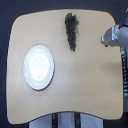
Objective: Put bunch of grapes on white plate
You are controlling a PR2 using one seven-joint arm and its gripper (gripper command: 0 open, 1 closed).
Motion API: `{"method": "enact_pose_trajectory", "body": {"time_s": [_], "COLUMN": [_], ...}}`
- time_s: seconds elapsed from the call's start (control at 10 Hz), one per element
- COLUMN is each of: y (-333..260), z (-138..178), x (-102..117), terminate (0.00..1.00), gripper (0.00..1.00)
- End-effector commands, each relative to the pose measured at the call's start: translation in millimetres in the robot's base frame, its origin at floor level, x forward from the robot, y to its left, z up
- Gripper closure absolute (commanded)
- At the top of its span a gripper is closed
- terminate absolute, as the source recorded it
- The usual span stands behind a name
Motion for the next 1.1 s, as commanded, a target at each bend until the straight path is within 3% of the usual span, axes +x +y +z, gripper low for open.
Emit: {"method": "enact_pose_trajectory", "body": {"time_s": [0.0,0.2,1.0], "y": [1.1,16.0,135.3], "z": [-0.7,0.0,-1.2], "x": [0.2,6.6,74.2], "terminate": [0.00,0.00,0.00], "gripper": [0.00,0.00,0.00]}}
